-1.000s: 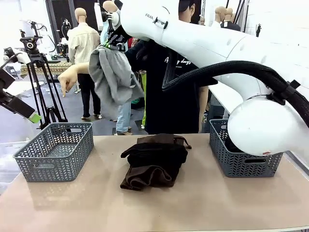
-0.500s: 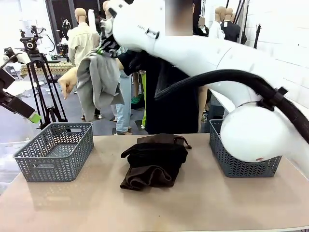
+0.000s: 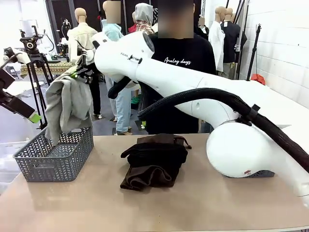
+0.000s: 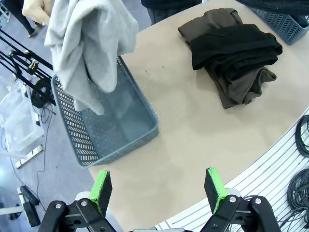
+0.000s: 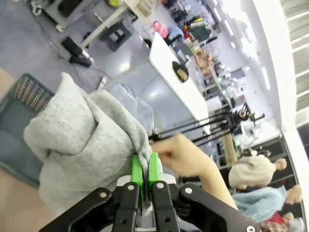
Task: Sort the tops and bottoms.
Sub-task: Sort the clothes according to human instructions.
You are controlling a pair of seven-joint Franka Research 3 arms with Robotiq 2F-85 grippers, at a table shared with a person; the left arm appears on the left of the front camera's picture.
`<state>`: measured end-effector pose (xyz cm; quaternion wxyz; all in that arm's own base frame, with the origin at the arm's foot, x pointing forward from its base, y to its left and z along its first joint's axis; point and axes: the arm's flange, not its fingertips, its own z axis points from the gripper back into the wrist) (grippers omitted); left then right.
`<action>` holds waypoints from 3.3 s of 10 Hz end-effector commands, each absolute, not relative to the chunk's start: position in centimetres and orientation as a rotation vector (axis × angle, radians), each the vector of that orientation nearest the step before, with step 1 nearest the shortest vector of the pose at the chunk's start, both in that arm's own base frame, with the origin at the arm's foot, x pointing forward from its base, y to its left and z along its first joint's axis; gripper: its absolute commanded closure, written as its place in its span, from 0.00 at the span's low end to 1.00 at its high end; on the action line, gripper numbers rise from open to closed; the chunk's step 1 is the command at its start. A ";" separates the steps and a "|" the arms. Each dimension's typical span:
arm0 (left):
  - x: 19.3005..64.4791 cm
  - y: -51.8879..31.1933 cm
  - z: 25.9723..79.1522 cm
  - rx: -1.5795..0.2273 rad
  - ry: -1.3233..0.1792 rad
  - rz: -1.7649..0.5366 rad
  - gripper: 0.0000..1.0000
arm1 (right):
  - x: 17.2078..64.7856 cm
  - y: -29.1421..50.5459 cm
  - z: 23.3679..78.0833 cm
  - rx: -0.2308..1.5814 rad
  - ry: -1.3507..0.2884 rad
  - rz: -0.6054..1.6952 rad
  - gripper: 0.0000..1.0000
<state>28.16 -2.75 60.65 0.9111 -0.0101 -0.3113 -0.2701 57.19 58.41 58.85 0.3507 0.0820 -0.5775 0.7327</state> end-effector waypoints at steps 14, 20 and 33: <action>28.1 -2.6 60.7 -0.021 -0.642 -0.554 0.00 | 66.9 72.5 49.4 0.631 -1.554 1.980 1.00; 28.1 -2.6 60.7 -0.021 -0.642 -0.554 0.00 | 70.4 76.8 45.3 0.663 -1.567 1.999 1.00; 28.1 -2.6 60.7 -0.021 -0.642 -0.554 0.00 | 74.1 78.1 48.7 0.390 -1.623 1.908 0.00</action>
